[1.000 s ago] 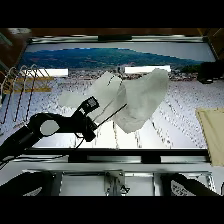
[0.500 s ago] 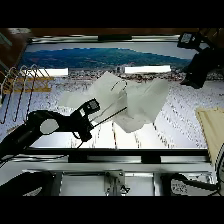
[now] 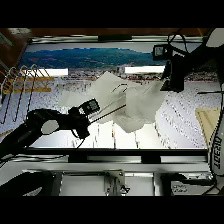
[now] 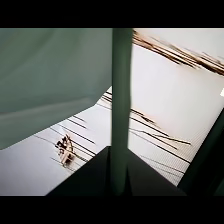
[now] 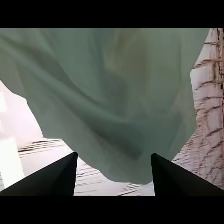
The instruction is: Fold the shirts.
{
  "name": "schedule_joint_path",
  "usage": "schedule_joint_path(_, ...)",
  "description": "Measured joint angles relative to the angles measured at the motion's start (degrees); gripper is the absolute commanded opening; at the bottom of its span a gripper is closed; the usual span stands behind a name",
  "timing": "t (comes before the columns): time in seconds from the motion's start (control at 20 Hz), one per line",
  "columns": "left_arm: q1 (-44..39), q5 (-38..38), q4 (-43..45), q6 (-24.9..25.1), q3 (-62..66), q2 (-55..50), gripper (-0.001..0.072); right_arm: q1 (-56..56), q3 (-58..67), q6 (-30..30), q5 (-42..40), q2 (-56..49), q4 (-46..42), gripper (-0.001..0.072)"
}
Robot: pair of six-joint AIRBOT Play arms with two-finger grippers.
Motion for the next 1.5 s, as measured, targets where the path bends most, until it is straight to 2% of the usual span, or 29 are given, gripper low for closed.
schedule_joint_path(0.25,-0.04,1.38,0.31,1.97,0.02,0.00,0.0043,0.46,0.00,-0.37,0.00,-3.34,1.57,0.0576)
schedule_joint_path(0.3,-0.07,1.75,0.37,2.10,0.02,0.00,0.0043,0.52,0.00,-0.37,-0.02,-4.04,1.79,0.0480)
schedule_joint_path(0.4,-0.07,3.26,0.46,2.23,0.02,0.00,0.0043,0.66,0.00,-1.31,0.28,-4.85,2.25,0.0096)
schedule_joint_path(0.55,-0.02,6.56,0.90,2.84,0.00,-0.15,0.0062,0.50,0.02,0.33,2.23,-5.14,2.12,0.0090)
schedule_joint_path(0.6,0.00,7.34,1.16,3.06,-0.02,-0.26,0.0136,0.52,0.02,0.85,2.75,-5.01,2.21,0.0090)
schedule_joint_path(0.65,0.00,8.72,1.27,2.84,-0.02,-0.39,0.0275,0.52,0.02,1.49,2.84,-4.70,2.34,0.0090)
schedule_joint_path(0.75,-0.04,12.09,2.29,2.51,0.15,-0.48,0.0480,0.70,-0.02,2.16,4.26,-3.85,3.69,0.0090)
schedule_joint_path(0.85,0.02,12.44,5.77,2.56,0.11,-0.59,0.0559,0.70,-0.02,2.36,4.48,-2.58,3.93,0.0089)
schedule_joint_path(1.0,1.16,12.87,10.67,1.92,0.31,-0.52,0.0567,0.68,-0.02,3.06,4.39,-0.72,3.76,0.0089)
schedule_joint_path(1.05,2.16,12.85,12.00,1.46,0.61,-0.48,0.0636,0.66,-0.02,3.63,4.31,-0.22,3.54,0.0089)
schedule_joint_path(1.1,3.37,12.61,12.94,0.92,1.05,-0.33,0.0672,0.61,-0.02,4.46,3.93,0.26,2.89,0.0089)
schedule_joint_path(1.5,15.28,12.37,15.32,-2.49,8.17,0.26,0.0674,0.68,-0.02,6.34,4.42,2.12,2.23,0.0088)
